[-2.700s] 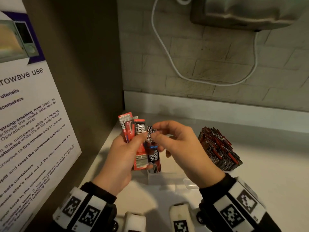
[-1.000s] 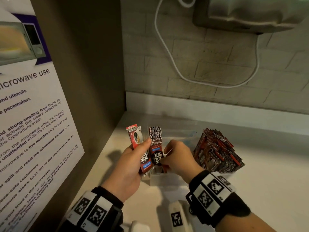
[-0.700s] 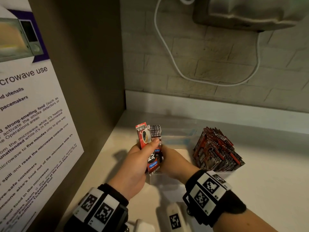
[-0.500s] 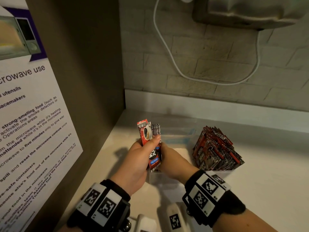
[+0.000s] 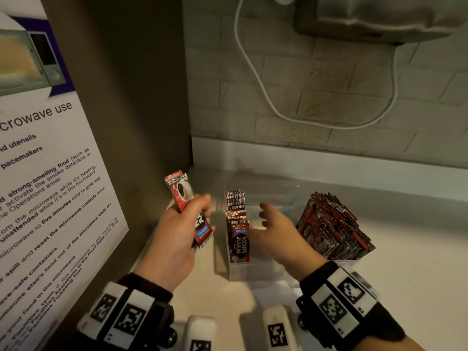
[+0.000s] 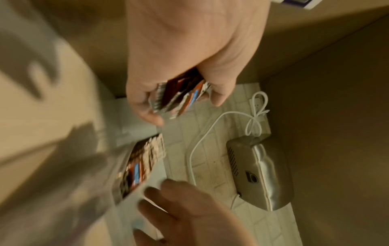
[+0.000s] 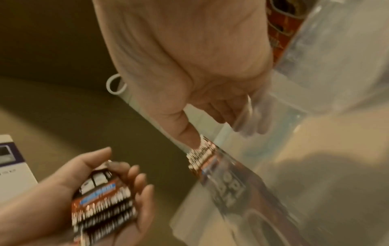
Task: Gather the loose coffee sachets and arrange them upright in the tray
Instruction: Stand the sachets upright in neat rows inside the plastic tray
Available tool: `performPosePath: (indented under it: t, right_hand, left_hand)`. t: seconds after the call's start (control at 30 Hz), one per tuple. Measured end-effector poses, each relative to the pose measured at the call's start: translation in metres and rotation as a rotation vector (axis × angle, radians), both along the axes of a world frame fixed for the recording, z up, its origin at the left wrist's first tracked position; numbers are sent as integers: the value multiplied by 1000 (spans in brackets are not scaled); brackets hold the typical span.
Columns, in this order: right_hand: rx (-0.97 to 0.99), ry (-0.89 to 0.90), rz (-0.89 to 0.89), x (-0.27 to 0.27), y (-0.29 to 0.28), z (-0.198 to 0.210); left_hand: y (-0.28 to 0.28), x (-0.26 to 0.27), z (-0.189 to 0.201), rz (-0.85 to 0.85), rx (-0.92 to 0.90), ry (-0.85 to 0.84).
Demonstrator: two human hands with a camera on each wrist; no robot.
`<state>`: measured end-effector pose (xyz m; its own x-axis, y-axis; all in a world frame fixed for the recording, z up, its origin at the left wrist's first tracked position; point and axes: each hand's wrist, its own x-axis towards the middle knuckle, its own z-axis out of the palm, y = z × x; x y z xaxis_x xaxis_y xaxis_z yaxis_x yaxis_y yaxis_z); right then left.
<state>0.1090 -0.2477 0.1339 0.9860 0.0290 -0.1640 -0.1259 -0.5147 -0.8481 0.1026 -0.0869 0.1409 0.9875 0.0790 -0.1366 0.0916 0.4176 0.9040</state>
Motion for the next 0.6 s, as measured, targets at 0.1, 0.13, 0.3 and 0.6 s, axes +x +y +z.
performPosePath:
  t: [0.1, 0.13, 0.3, 0.6]
  right_hand:
    - [60, -132, -99, -2, -5, 17]
    - [83, -174, -120, -2, -6, 21]
    - [289, -295, -70, -11, -1, 42]
    - [471, -306, -112, -10, -8, 45]
  left_hand:
    - [6, 2, 7, -29, 22, 24]
    - [5, 1, 9, -43, 28, 26]
    - [-7, -7, 9, -147, 48, -70]
    - [-8, -13, 4, -371, 170, -98]
